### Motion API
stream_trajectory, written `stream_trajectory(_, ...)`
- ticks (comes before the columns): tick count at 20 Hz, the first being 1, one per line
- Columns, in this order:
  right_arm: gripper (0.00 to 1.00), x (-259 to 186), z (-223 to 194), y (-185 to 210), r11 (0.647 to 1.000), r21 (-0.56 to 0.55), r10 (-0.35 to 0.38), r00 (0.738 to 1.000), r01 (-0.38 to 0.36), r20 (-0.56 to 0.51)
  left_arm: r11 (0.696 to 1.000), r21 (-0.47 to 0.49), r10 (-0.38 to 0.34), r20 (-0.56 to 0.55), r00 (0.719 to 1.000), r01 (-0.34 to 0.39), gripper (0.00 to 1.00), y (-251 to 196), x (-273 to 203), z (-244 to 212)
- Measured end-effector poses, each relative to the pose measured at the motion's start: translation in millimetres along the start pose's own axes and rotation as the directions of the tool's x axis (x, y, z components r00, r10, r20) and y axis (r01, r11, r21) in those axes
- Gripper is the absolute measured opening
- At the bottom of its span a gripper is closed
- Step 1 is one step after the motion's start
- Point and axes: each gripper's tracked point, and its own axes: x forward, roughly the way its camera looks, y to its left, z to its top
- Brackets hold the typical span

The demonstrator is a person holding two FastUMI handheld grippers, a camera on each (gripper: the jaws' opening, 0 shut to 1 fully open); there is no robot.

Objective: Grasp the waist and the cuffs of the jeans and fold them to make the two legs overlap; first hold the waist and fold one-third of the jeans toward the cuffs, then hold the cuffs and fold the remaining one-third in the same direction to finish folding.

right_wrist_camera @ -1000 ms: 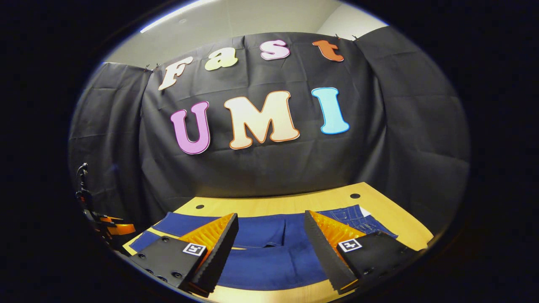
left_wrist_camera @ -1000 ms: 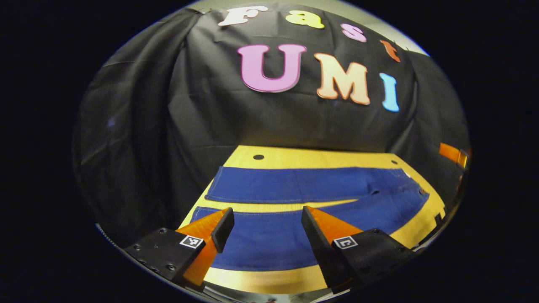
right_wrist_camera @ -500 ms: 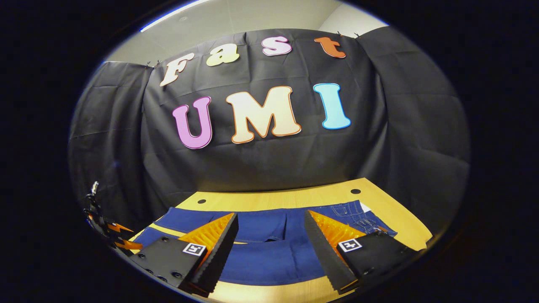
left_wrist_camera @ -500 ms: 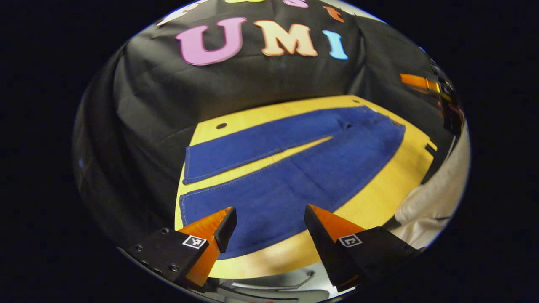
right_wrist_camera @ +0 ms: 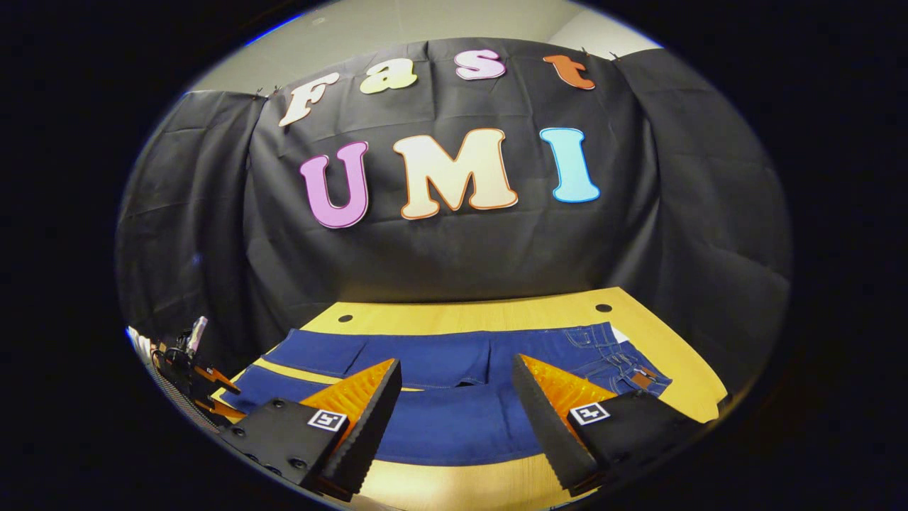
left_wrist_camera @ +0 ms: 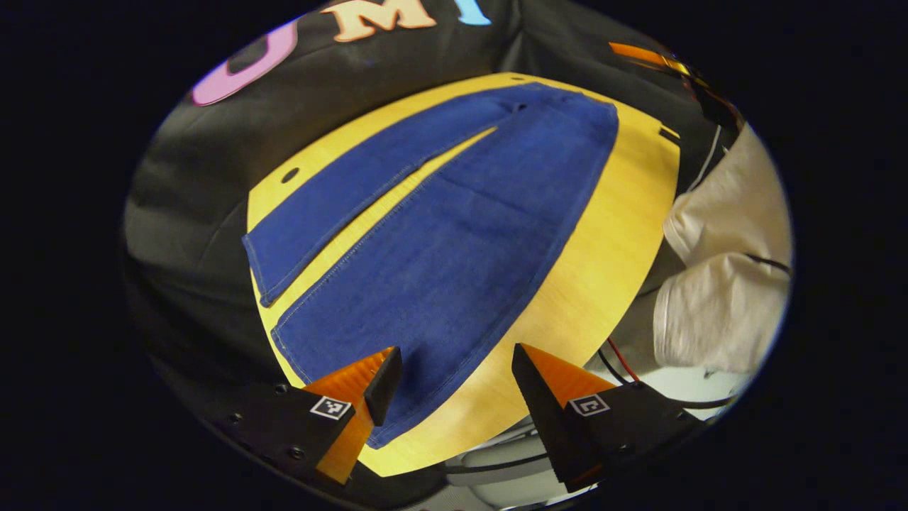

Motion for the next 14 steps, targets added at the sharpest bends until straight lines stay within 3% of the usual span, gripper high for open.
stream_trajectory(2, 0.98, -3.2, -3.2, 4.0, 1.000, 0.001, -0.002, 1.000, 0.002, -0.008, 0.999, 0.029, -0.019, -0.031, 0.999, 0.020, 0.94, 4.6, 3.5, -2.4)
stream_trajectory(6, 0.93, -8.8, -15.2, 2.8, 1.000, -0.020, -0.022, 0.999, 0.021, -0.034, 0.989, 0.144, -0.018, -0.118, 0.993, 0.035, 0.93, 28.2, -1.7, -23.9)
stream_trajectory(7, 0.98, -9.5, -16.0, 2.6, 0.999, -0.018, -0.027, 0.999, 0.026, -0.036, 0.987, 0.152, -0.029, -0.139, 0.990, 0.050, 0.94, 31.7, -2.1, -30.1)
stream_trajectory(8, 0.94, -9.7, -17.5, 2.0, 0.999, -0.014, -0.032, 0.999, 0.031, -0.038, 0.987, 0.145, -0.047, -0.150, 0.988, 0.069, 0.93, 30.7, -1.1, -32.8)
stream_trajectory(11, 0.94, -8.0, -20.2, -0.4, 0.999, 0.004, -0.048, 0.998, 0.048, -0.046, 0.985, 0.139, -0.076, -0.173, 0.982, 0.101, 0.91, 30.6, 0.4, -36.3)
stream_trajectory(12, 0.98, -7.6, -20.0, -1.8, 0.998, 0.009, -0.054, 0.997, 0.054, -0.047, 0.983, 0.149, -0.082, -0.180, 0.980, 0.109, 0.91, 30.6, 2.7, -36.2)
stream_trajectory(14, 0.93, -6.7, -21.0, -4.7, 0.998, 0.019, -0.065, 0.997, 0.066, -0.048, 0.979, 0.158, -0.096, -0.203, 0.975, 0.129, 0.91, 29.1, 4.5, -39.6)
